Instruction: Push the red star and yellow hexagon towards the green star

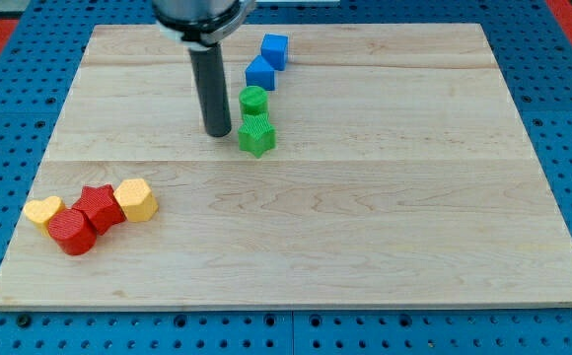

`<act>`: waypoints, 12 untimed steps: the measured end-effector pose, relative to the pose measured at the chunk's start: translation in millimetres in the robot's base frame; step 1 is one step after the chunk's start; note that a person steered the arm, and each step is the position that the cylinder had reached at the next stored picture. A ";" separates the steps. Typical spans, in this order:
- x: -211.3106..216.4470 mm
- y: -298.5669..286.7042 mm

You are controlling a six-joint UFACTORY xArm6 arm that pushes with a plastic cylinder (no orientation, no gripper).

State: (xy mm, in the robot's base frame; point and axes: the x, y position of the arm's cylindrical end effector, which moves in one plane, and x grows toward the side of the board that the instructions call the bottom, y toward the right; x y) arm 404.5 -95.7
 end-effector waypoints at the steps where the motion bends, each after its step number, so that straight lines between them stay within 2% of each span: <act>1: 12.1 -36.3; 3: 41.1 -140.2; 5: 111.0 -201.4; 6: 124.5 -194.0; 9: 126.0 -125.1; 12: 125.5 -81.1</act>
State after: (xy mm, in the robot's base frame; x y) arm 529.9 -176.9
